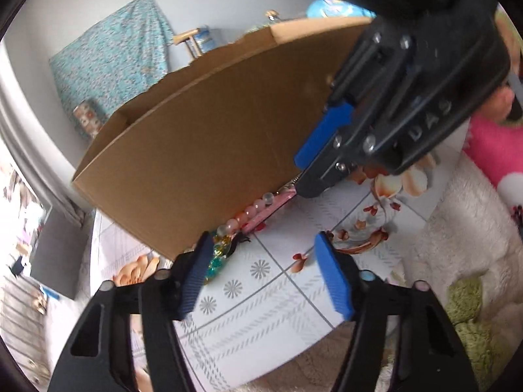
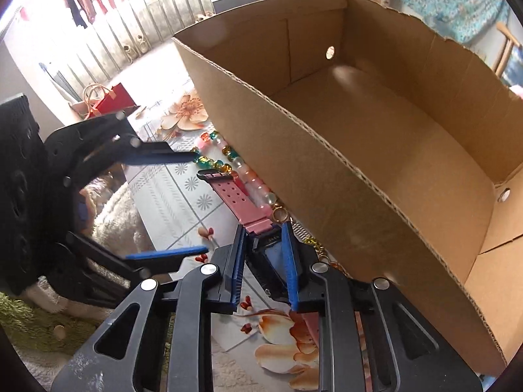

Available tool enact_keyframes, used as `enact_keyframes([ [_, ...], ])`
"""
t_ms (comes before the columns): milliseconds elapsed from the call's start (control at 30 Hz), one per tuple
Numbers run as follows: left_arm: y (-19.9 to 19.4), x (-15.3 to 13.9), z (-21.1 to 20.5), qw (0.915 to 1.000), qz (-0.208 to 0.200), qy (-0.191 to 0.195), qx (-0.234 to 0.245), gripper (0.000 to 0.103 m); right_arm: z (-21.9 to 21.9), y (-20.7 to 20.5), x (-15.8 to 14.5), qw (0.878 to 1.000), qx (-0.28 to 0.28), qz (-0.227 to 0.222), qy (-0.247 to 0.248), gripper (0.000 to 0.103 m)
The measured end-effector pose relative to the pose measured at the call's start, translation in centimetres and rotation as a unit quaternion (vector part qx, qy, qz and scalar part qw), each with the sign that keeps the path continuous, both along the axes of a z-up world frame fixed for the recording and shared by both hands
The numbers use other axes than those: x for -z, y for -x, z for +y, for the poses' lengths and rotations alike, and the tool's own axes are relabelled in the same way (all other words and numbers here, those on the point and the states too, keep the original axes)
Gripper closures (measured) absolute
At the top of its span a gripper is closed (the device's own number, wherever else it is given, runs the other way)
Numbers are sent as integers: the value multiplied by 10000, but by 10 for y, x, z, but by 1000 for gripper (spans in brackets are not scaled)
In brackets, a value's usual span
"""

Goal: Organize jewelry
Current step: 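Lower the right gripper onto the pink smartwatch face and close it, then lift the pink smartwatch with the right gripper and carry it over the box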

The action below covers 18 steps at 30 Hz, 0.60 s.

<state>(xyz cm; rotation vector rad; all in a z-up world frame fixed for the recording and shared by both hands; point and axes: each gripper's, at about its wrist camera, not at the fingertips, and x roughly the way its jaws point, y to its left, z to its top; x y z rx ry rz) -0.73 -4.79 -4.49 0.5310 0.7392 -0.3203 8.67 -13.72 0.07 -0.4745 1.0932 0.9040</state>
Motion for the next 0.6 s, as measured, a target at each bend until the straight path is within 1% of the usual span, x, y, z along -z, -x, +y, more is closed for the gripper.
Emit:
enact_keyframes([
  [33, -2, 0, -2, 10000, 3, -38, 58, 50, -1, -1, 0, 10000, -15, -11, -3, 83],
  [100, -5, 0, -3, 9999, 12, -79, 92, 52, -2, -3, 0, 10000, -14, -44, -15, 83],
  [133, -8, 0, -5, 9999, 24, -95, 98, 56, -2, -2, 1, 10000, -13, -55, -29, 83],
  [200, -12, 3, -6, 9998, 31, -145, 110, 59, 5, 2, 0, 10000, 3, -43, -88, 83],
  [233, -13, 4, -6, 9997, 17, -200, 115, 62, 2, 1, -1, 9999, 15, -8, -125, 83],
  [267, -13, 6, -9, 9995, -38, -270, 171, 64, 12, 6, 5, 9999, 18, 7, -151, 83],
  [300, -14, 7, -3, 9993, -66, -315, 199, 66, 13, 9, 6, 9999, 12, 11, -163, 83],
  [367, -18, 9, -2, 9990, -90, -371, 249, 69, 14, 10, 6, 9998, 7, 12, -183, 83],
  [433, -22, 11, -3, 9990, -73, -381, 240, 77, 14, 9, 7, 9997, 27, 26, -225, 83],
  [500, -35, 12, -6, 9991, -39, -359, 222, 84, 12, 9, 6, 9996, 72, 25, -272, 83],
  [533, -33, 11, -7, 9992, -49, -328, 223, 90, 11, 10, 6, 9995, 116, -10, -288, 83],
  [600, -32, 6, -9, 9994, -115, -241, 224, 93, 7, 17, 2, 9993, 220, -156, -276, 81],
])
